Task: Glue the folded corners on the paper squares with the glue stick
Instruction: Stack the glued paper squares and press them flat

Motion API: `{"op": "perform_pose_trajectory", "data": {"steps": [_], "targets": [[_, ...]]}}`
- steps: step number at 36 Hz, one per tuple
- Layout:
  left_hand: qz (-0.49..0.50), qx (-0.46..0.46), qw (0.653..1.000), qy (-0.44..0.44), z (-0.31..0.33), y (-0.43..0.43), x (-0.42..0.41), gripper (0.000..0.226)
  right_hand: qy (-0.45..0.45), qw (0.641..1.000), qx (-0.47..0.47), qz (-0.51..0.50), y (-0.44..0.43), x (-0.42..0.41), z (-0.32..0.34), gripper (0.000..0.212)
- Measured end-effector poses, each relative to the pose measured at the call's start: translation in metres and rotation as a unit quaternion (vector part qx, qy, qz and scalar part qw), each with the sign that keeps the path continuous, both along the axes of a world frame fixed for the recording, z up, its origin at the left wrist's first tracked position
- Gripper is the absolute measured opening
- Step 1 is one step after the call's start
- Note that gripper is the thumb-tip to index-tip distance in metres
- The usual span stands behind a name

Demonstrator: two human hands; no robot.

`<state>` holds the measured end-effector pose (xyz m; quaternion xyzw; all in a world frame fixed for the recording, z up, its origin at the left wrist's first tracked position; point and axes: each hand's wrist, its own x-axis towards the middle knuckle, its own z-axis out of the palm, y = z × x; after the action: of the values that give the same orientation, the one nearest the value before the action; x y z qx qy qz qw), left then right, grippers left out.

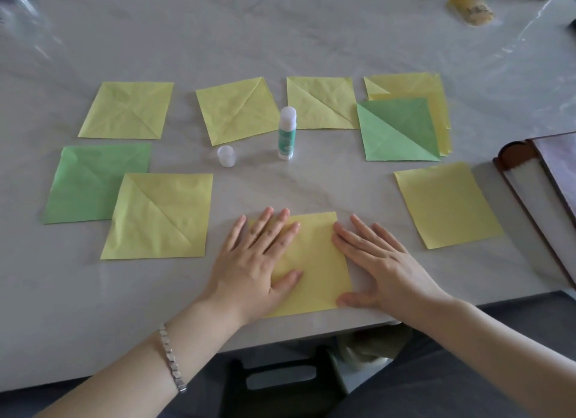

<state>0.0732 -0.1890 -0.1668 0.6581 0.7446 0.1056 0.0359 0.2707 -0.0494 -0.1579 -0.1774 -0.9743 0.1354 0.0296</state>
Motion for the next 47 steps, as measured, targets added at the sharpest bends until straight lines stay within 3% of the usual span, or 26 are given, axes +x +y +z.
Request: {"op": "perform_pose_trajectory", "data": {"steps": [9, 15, 28, 40, 47], "targets": [[-0.008, -0.027, 0.999, 0.02, 0.0, 0.0, -0.001, 0.076, -0.03, 0.996, 0.079, 0.03, 0.004, -0.042, 0.008, 0.071], [-0.008, -0.055, 0.998, 0.031, 0.002, 0.0, -0.004, 0.096, -0.016, 0.996, 0.076, 0.032, -0.002, -0.057, 0.005, 0.064], [0.004, -0.057, 0.998, 0.017, 0.006, 0.0, -0.001, 0.095, -0.043, 0.989, 0.03, 0.14, -0.03, -0.014, 0.013, 0.051], [-0.01, -0.071, 0.997, 0.026, 0.008, -0.022, -0.013, 0.094, -0.018, 0.993, 0.093, 0.074, -0.014, -0.061, 0.016, 0.065], [0.01, -0.088, 0.996, 0.03, 0.013, -0.032, -0.028, 0.098, -0.042, 0.993, 0.101, 0.05, -0.016, -0.078, 0.012, 0.056]]}}
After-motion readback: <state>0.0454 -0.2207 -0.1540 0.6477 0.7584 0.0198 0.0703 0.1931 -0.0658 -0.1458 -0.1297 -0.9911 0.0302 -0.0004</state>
